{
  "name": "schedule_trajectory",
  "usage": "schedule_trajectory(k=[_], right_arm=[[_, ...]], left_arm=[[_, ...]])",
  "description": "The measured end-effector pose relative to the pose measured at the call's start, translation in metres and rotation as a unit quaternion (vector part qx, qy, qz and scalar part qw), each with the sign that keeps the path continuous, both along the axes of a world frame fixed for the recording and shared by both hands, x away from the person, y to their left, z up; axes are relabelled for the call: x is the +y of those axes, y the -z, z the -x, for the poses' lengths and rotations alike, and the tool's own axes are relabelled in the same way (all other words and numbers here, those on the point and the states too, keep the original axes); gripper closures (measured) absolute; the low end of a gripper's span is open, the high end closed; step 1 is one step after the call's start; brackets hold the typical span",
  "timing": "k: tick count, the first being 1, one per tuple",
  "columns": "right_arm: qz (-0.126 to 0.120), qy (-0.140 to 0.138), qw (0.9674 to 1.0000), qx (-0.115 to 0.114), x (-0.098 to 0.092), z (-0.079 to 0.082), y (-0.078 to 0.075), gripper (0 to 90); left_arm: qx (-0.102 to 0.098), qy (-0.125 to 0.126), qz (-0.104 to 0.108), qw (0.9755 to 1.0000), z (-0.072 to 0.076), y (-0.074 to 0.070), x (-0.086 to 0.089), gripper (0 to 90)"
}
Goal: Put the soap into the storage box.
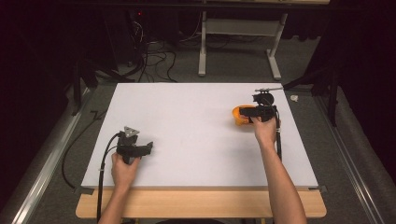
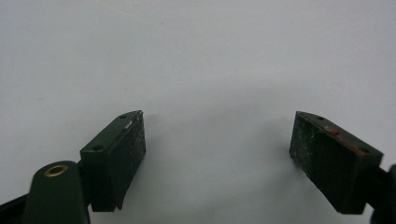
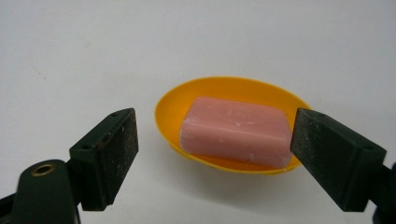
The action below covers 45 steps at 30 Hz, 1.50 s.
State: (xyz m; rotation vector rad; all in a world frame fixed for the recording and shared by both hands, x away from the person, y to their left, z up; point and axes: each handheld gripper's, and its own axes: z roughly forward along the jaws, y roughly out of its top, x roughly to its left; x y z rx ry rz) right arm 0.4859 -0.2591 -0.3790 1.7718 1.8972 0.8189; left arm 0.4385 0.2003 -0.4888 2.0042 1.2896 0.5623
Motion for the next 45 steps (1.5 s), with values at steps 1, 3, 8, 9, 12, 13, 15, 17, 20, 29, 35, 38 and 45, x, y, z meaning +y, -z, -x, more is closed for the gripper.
schedule_trajectory(k=[1, 3, 8, 9, 12, 13, 15, 17, 20, 29, 35, 38, 45], right_arm=[[-0.002, -0.002, 1.0, -0.003, -0.001, 0.004, -0.001, 16.0], [-0.003, -0.006, 1.0, -0.005, -0.002, 0.006, -0.003, 15.9], [-0.007, -0.011, 0.9998, -0.016, -0.002, 0.012, -0.008, 16.0], [-0.008, -0.013, 0.9997, -0.018, -0.002, 0.014, -0.009, 16.0], [-0.011, -0.015, 0.9995, -0.024, -0.002, 0.018, -0.01, 16.3], [-0.011, -0.016, 0.9995, -0.026, -0.002, 0.02, -0.01, 16.3], [-0.014, -0.017, 0.9994, -0.028, -0.002, 0.024, -0.01, 16.4], [-0.015, -0.019, 0.9992, -0.032, -0.003, 0.027, -0.01, 16.4], [-0.017, -0.022, 0.9991, -0.033, -0.005, 0.031, -0.011, 16.4], [-0.023, -0.028, 0.9982, -0.048, -0.009, 0.047, -0.01, 16.6], [-0.028, -0.031, 0.9973, -0.061, -0.011, 0.058, -0.012, 16.7], [-0.031, -0.033, 0.997, -0.063, -0.012, 0.062, -0.011, 16.8], [-0.036, -0.039, 0.9961, -0.071, -0.013, 0.072, -0.008, 16.9]], left_arm=[[0.0, 0.0, 0.0, 1.0, 0.0, 0.0, 0.0, 18.7], [0.0, 0.0, 0.0, 1.0, 0.0, 0.0, 0.0, 18.7], [0.0, 0.0, 0.0, 1.0, 0.0, 0.0, 0.0, 18.7], [0.0, 0.0, 0.0, 1.0, 0.0, 0.0, 0.0, 18.7], [0.0, 0.0, 0.0, 1.0, 0.0, 0.0, 0.0, 18.7], [0.0, 0.0, 0.001, 1.0, 0.0, 0.0, 0.0, 18.7], [0.0, 0.0, 0.001, 1.0, 0.0, 0.0, 0.0, 18.7], [0.0, 0.0, 0.001, 1.0, 0.0, 0.0, 0.0, 18.7], [0.001, 0.0, 0.001, 1.0, 0.0, 0.0, 0.0, 18.7], [0.001, 0.0, 0.001, 1.0, 0.0, 0.0, 0.0, 18.7], [0.0, -0.001, 0.002, 1.0, 0.0, 0.0, 0.0, 18.7], [0.0, -0.001, 0.002, 1.0, 0.0, 0.0, 0.0, 18.7], [0.0, 0.0, 0.001, 1.0, 0.0, 0.0, 0.0, 18.7]])
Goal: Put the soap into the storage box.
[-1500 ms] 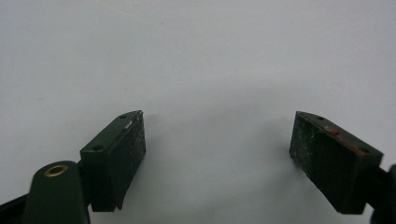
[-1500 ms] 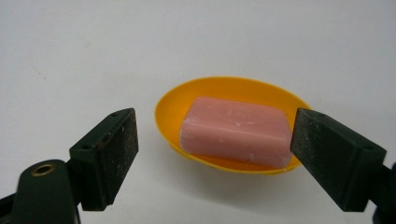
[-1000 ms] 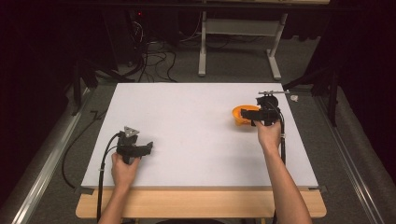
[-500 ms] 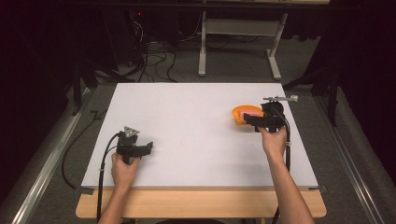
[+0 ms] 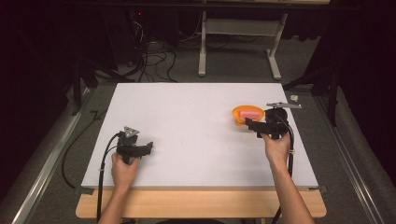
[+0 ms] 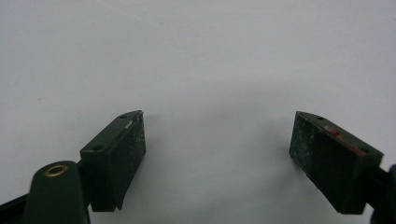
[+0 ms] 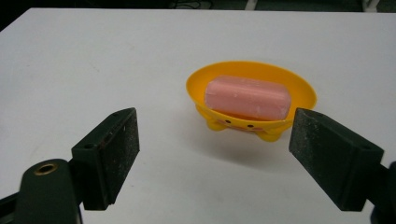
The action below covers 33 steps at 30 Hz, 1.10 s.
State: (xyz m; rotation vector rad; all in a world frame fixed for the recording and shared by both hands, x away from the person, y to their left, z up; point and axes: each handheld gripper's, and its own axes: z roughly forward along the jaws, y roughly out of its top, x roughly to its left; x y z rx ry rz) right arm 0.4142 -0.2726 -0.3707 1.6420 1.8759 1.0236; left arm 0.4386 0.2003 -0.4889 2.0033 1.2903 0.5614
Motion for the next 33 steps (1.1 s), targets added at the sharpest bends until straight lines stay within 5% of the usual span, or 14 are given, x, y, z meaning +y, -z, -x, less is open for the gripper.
schedule_trajectory(k=[33], right_arm=[[-0.027, -0.019, 0.9993, -0.017, -0.001, 0.034, 0.019, 17.3]], left_arm=[[-0.001, -0.001, 0.0, 1.0, 0.0, 0.0, 0.0, 18.7]])
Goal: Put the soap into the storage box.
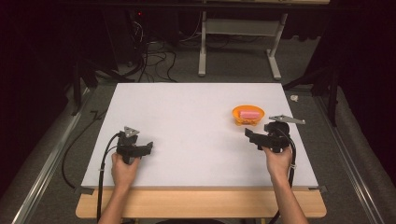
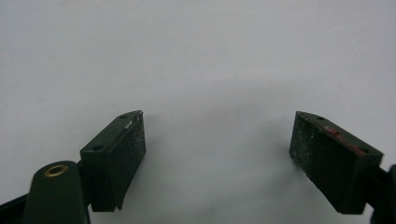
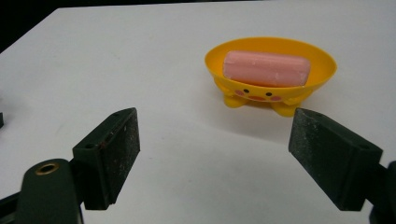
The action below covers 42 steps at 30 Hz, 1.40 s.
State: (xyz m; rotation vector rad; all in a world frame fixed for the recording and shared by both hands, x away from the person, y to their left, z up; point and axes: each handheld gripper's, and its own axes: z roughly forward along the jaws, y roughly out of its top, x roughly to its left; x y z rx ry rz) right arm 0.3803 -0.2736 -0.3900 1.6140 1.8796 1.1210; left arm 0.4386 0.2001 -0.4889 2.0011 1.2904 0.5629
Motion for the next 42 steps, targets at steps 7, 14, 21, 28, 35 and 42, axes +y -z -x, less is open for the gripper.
schedule_trajectory(k=[7, 14, 21, 28, 35, 42], right_arm=[[-0.009, -0.01, 0.9999, 0.002, 0.005, 0.005, 0.004, 17.3], [-0.01, -0.022, 0.9997, 0.001, 0.01, 0.008, 0.01, 17.4], [-0.012, -0.027, 0.9995, 0.007, 0.015, 0.01, 0.016, 17.4], [-0.012, -0.03, 0.9993, 0.018, 0.017, 0.011, 0.026, 17.8], [-0.014, -0.029, 0.9991, 0.027, 0.018, 0.013, 0.036, 17.9], [-0.005, -0.024, 0.9992, 0.032, 0.018, 0.014, 0.043, 17.9]], left_arm=[[0.0, 0.0, 0.0, 1.0, 0.0, 0.0, 0.0, 18.7], [0.0, 0.0, 0.0, 1.0, 0.0, 0.0, 0.0, 18.7], [0.001, 0.001, -0.001, 1.0, 0.0, 0.0, 0.0, 18.7], [0.001, 0.001, -0.001, 1.0, 0.0, 0.0, 0.0, 18.7], [0.001, 0.001, -0.001, 1.0, 0.0, 0.0, 0.0, 18.8], [0.0, 0.0, 0.0, 1.0, 0.0, 0.0, 0.0, 18.7]])
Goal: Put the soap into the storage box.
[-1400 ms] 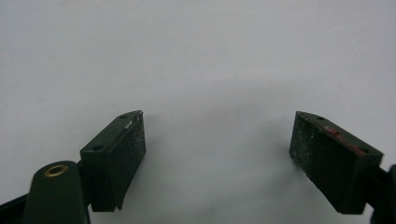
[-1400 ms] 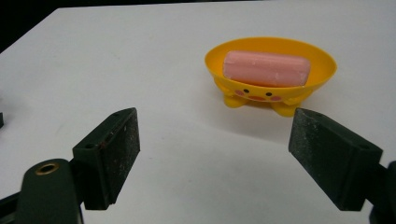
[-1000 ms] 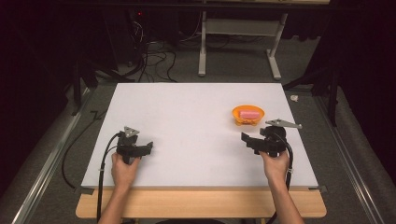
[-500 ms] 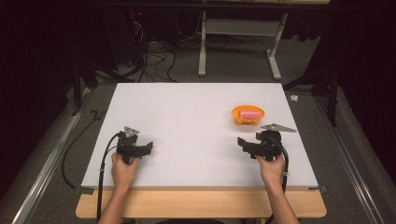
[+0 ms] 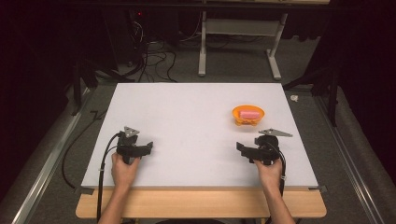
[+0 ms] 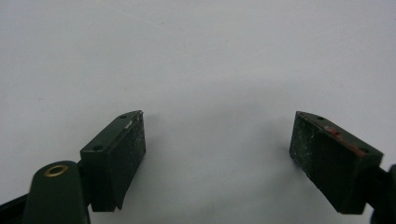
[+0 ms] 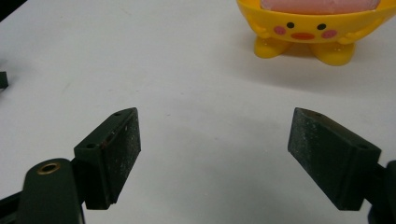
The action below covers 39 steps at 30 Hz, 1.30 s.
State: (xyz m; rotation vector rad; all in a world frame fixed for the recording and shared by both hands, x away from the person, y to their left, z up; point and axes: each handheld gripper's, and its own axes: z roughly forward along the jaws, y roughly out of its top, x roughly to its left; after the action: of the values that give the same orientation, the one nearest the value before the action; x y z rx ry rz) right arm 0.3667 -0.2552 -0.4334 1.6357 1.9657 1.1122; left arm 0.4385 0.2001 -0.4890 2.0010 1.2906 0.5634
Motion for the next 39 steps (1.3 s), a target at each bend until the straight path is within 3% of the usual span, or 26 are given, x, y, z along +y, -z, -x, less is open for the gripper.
schedule_trajectory(k=[19, 39], right_arm=[[0.033, 0.022, 0.9991, 0.016, -0.003, -0.006, 0.024, 18.1], [0.072, 0.043, 0.9965, 0.008, -0.002, -0.015, 0.04, 18.0]], left_arm=[[0.0, 0.0, 0.0, 1.0, 0.0, 0.0, 0.0, 18.7], [0.001, 0.001, -0.001, 1.0, 0.0, 0.0, 0.0, 18.7]])
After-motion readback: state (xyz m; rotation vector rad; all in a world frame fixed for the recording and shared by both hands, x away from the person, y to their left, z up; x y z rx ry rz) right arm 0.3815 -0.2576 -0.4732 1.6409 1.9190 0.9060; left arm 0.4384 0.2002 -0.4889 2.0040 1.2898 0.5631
